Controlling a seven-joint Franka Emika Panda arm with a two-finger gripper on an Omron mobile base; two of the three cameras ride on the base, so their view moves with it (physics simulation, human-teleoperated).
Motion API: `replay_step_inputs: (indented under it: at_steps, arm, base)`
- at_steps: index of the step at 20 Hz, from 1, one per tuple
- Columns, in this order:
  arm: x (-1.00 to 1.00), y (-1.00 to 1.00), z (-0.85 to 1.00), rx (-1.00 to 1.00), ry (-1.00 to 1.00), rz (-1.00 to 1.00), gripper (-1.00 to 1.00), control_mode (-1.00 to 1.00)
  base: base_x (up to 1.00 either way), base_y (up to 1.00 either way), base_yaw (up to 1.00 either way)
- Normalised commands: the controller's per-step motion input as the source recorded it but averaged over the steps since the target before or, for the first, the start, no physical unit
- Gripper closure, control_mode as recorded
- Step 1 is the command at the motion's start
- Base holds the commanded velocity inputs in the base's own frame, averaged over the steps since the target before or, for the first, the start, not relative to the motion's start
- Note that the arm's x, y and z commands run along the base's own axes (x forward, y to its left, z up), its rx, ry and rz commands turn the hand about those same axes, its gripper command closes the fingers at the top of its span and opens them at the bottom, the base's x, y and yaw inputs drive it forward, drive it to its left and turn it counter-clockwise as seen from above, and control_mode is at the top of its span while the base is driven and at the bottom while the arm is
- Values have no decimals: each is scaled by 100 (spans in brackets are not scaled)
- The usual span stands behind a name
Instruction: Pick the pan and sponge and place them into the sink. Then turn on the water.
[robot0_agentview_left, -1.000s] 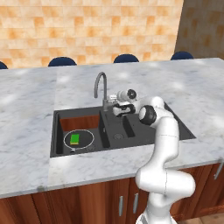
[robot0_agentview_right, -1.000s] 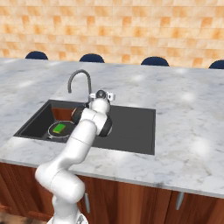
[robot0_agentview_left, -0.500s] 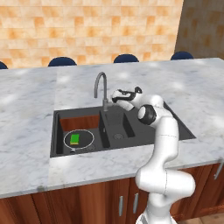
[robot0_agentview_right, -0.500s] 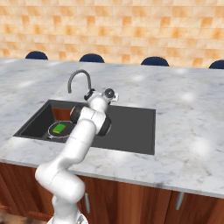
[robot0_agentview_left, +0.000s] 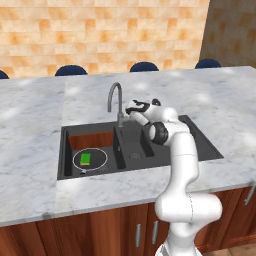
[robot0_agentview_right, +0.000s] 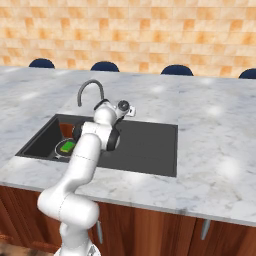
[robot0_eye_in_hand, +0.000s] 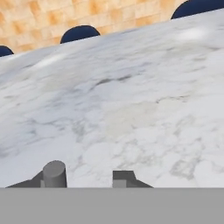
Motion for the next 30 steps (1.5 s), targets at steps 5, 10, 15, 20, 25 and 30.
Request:
replay_step_inputs:
  at_steps: [5,10,15,20,25,30]
  arm:
    - [0,-29,-34,0,5,-7,100,-100]
    - [0,-34,-37,0,6,-7,100,-100]
    - [-20,-32,-53,0,6,-6,100,-100]
    - [-32,-19,-62,-2,3,-6,100,-100]
    - [-31,-18,-54,-2,4,-6,100,-100]
    - [-18,-21,-17,1,5,-3,100,-100]
  base:
    - [0,0,0]
    - [0,0,0]
    - [0,0,0]
    - [0,0,0]
    - [0,0,0]
    - [0,0,0]
